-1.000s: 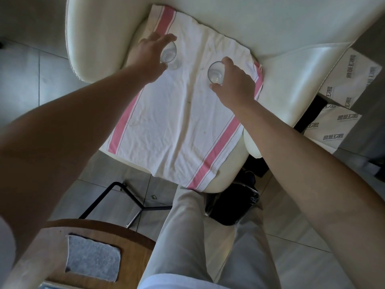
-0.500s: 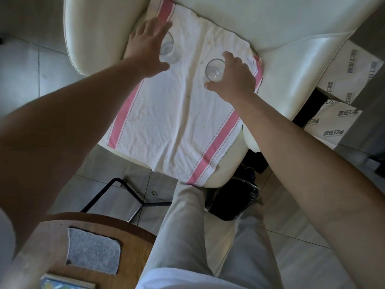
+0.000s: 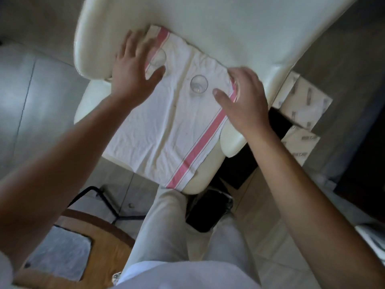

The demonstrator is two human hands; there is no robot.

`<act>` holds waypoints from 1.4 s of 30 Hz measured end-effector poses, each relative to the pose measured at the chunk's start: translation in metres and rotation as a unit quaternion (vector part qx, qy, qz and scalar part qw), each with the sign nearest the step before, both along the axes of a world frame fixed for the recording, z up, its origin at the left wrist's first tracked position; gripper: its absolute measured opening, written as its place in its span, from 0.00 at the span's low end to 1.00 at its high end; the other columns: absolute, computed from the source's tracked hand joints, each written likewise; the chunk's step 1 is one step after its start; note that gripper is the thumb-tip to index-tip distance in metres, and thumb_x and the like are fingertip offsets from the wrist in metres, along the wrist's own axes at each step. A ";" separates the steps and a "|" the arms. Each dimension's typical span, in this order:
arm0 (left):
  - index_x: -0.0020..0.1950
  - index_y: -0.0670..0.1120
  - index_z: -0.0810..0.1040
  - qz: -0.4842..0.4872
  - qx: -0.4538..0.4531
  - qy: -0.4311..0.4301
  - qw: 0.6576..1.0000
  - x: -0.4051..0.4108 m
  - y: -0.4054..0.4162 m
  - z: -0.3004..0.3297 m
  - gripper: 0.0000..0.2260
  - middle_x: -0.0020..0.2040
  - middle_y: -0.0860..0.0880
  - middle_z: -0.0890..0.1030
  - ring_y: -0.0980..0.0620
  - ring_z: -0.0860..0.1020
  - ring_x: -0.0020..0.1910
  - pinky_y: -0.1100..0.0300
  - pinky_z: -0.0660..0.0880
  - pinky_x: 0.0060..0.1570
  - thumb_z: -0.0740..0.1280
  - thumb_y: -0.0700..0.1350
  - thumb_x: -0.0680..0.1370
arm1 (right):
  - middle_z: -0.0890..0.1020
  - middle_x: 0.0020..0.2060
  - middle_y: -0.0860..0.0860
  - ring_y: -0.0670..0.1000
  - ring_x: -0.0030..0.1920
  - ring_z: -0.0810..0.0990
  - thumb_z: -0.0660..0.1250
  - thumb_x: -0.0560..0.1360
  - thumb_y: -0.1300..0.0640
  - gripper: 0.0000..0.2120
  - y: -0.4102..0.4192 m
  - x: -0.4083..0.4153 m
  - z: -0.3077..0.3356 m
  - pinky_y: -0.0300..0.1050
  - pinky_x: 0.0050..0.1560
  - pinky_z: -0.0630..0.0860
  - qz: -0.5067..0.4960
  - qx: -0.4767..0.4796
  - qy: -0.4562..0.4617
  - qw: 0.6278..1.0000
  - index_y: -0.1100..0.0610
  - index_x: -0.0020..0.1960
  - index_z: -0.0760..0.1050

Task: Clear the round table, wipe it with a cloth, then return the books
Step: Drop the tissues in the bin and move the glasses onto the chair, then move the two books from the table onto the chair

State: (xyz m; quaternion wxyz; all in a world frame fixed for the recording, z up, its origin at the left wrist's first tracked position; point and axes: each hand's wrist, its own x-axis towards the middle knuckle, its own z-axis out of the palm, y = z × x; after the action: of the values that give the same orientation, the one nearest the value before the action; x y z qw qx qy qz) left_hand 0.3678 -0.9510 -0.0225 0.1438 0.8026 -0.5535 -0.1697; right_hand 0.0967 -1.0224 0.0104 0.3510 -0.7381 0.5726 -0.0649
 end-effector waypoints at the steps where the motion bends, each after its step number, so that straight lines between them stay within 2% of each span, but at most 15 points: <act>1: 0.80 0.48 0.67 0.012 -0.027 -0.014 0.999 -0.004 0.010 0.018 0.30 0.82 0.42 0.62 0.38 0.56 0.82 0.45 0.54 0.79 0.63 0.59 0.80 | 0.72 0.75 0.52 0.53 0.75 0.69 0.67 0.75 0.38 0.31 0.008 -0.003 0.018 0.41 0.69 0.65 0.017 -0.010 -0.020 1.000 0.53 0.73 0.73; 6: 0.80 0.48 0.68 0.030 -0.103 -0.052 0.993 -0.022 0.038 0.083 0.28 0.81 0.43 0.64 0.37 0.56 0.82 0.44 0.55 0.79 0.63 0.59 0.83 | 0.67 0.79 0.53 0.53 0.78 0.65 0.71 0.78 0.44 0.27 0.031 -0.017 0.071 0.39 0.70 0.61 0.065 -0.037 -0.045 0.996 0.51 0.75 0.73; 9: 0.80 0.47 0.67 0.056 -0.127 -0.052 0.989 -0.051 0.066 0.119 0.28 0.81 0.42 0.64 0.37 0.56 0.82 0.45 0.54 0.79 0.63 0.59 0.83 | 0.67 0.79 0.54 0.54 0.78 0.65 0.70 0.78 0.43 0.28 0.048 -0.046 0.111 0.47 0.74 0.64 0.083 -0.079 -0.055 0.992 0.52 0.75 0.73; 14: 0.81 0.47 0.64 0.045 -0.176 -0.077 0.980 -0.122 0.098 0.187 0.30 0.82 0.42 0.64 0.37 0.55 0.83 0.40 0.57 0.79 0.64 0.59 0.82 | 0.65 0.80 0.52 0.56 0.79 0.64 0.69 0.79 0.41 0.28 0.075 -0.128 0.185 0.58 0.75 0.68 0.106 -0.143 -0.070 0.982 0.50 0.76 0.72; 19: 0.81 0.48 0.65 0.042 -0.217 -0.103 0.970 -0.187 0.116 0.257 0.29 0.82 0.42 0.63 0.38 0.55 0.83 0.39 0.57 0.79 0.63 0.59 0.82 | 0.65 0.80 0.53 0.55 0.78 0.64 0.67 0.78 0.39 0.29 0.095 -0.206 0.237 0.55 0.74 0.67 0.083 -0.206 -0.096 0.970 0.50 0.76 0.71; 22: 0.82 0.48 0.62 0.045 -0.216 -0.108 0.969 -0.230 0.145 0.294 0.32 0.82 0.43 0.64 0.40 0.55 0.83 0.39 0.55 0.80 0.60 0.62 0.82 | 0.64 0.81 0.51 0.54 0.79 0.63 0.62 0.77 0.34 0.32 0.111 -0.252 0.265 0.55 0.75 0.66 0.074 -0.212 -0.117 0.967 0.49 0.76 0.71; 25: 0.80 0.48 0.66 0.043 -0.194 -0.154 0.968 -0.260 0.178 0.334 0.32 0.81 0.43 0.65 0.40 0.54 0.83 0.36 0.52 0.80 0.58 0.64 0.80 | 0.63 0.81 0.49 0.53 0.79 0.61 0.63 0.78 0.34 0.30 0.129 -0.282 0.293 0.56 0.75 0.66 0.078 -0.224 -0.132 0.963 0.46 0.76 0.72; 28: 0.78 0.50 0.69 0.051 -0.192 -0.186 0.962 -0.274 0.205 0.373 0.29 0.81 0.43 0.64 0.40 0.52 0.83 0.35 0.50 0.79 0.58 0.64 0.81 | 0.65 0.80 0.49 0.52 0.79 0.62 0.66 0.79 0.38 0.24 0.145 -0.297 0.324 0.58 0.74 0.68 0.090 -0.251 -0.159 0.951 0.47 0.72 0.76; 33: 0.77 0.51 0.69 0.081 -0.236 -0.211 0.945 -0.287 0.245 0.424 0.29 0.81 0.43 0.65 0.40 0.53 0.83 0.34 0.53 0.79 0.57 0.64 0.81 | 0.65 0.80 0.51 0.53 0.79 0.62 0.65 0.79 0.38 0.27 0.168 -0.302 0.369 0.58 0.74 0.68 0.128 -0.288 -0.194 0.929 0.47 0.75 0.73; 38: 0.77 0.51 0.71 0.127 -0.264 -0.234 0.927 -0.285 0.304 0.446 0.28 0.81 0.45 0.65 0.41 0.54 0.83 0.34 0.54 0.78 0.58 0.63 0.81 | 0.65 0.80 0.52 0.54 0.80 0.62 0.65 0.80 0.38 0.28 0.193 -0.276 0.394 0.62 0.74 0.68 0.166 -0.306 -0.216 0.912 0.47 0.76 0.71; 42: 0.78 0.51 0.70 0.163 -0.267 -0.246 0.918 -0.269 0.351 0.453 0.28 0.81 0.44 0.64 0.40 0.53 0.83 0.34 0.54 0.78 0.58 0.62 0.81 | 0.66 0.79 0.53 0.54 0.79 0.64 0.65 0.80 0.39 0.27 0.214 -0.261 0.410 0.61 0.72 0.71 0.195 -0.338 -0.235 0.890 0.49 0.76 0.72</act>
State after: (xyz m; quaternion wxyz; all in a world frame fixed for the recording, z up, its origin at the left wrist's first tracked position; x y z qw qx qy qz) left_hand 0.0988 -0.6004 0.4308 0.2373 0.8301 -0.4575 0.2127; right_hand -0.1638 -0.8081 0.4204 0.2104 -0.8723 0.2614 -0.3557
